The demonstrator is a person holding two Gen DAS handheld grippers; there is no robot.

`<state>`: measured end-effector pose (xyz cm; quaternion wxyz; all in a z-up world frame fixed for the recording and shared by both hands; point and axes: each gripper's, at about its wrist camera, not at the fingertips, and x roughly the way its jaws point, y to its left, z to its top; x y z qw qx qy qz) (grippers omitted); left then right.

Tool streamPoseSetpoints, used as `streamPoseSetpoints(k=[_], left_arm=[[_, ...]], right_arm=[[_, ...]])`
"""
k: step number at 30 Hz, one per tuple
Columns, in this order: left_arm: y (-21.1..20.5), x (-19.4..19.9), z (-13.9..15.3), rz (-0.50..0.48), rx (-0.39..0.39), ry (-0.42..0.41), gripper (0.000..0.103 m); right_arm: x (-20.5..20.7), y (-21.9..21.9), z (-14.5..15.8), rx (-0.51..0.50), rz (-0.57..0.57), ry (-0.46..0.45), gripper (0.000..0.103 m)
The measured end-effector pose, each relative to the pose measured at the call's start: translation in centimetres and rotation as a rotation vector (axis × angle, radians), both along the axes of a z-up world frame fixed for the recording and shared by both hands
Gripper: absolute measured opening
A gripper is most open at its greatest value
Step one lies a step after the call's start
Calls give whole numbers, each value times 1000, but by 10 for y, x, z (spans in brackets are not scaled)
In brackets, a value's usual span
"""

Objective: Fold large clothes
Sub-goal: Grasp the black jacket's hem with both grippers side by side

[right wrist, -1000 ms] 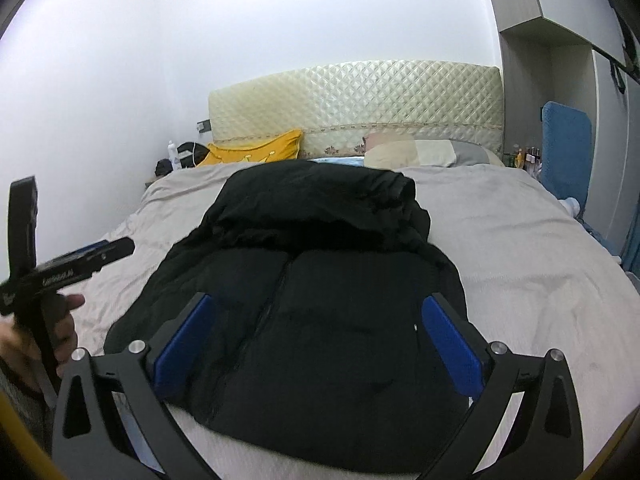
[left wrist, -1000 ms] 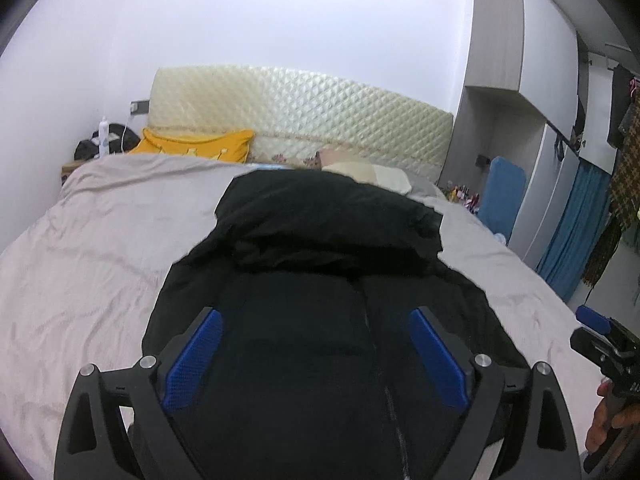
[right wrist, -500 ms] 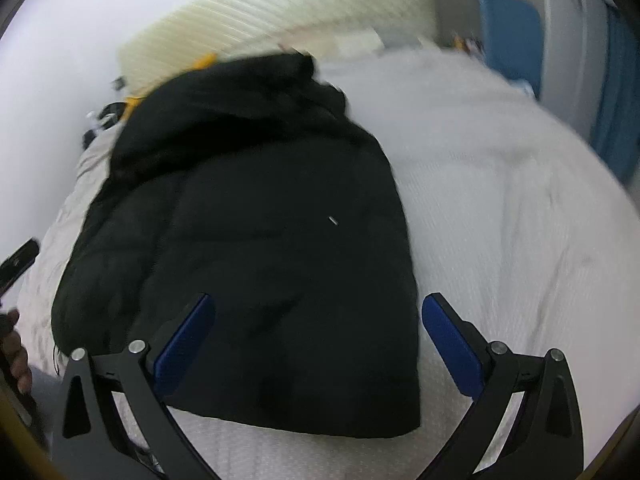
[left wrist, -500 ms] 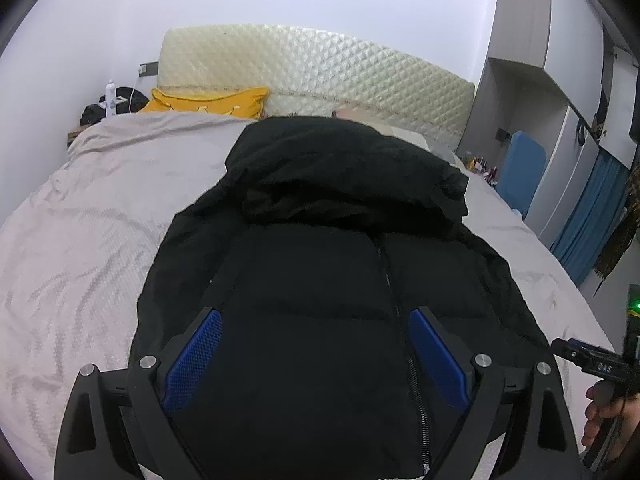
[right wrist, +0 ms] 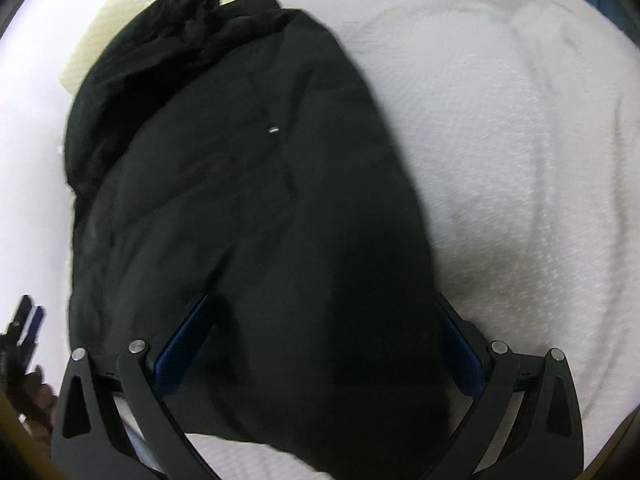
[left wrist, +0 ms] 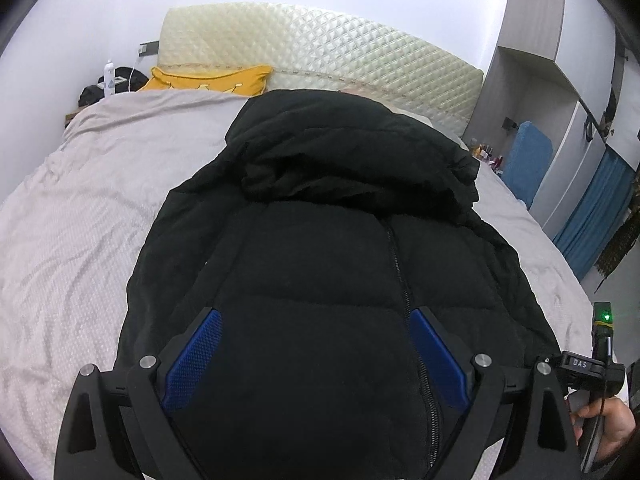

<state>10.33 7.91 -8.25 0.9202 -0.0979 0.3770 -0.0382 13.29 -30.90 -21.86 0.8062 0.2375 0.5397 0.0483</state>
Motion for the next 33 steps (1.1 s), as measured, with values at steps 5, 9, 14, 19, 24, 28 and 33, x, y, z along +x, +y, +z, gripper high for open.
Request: streamPoseSetpoints(k=[5,9,14,19,24,28,33], left_arm=[[5,1,-1,-2,-17,18,95],[11,1,-1,5,-24,37,95],[24,1,6,24,-12,56,95],[44,2,14,23,12,92,95],[78,9,10,43,-27,186,95],[105,15,-2,78,-82,250,95],[132,18,-28,139,-207,329,95]], right_arm=[[-12,1,25,107,15,-107,99],[-20,-1,37,126,29,-161,89],[-29,-3,54,126,41,-206,85],[-33,3,59,146,86,-234,86],[-30,3,57,220,125,-259,87],[-22,7,45,183,120,-220,95],[-8,-1,12,70,43,-76,99]])
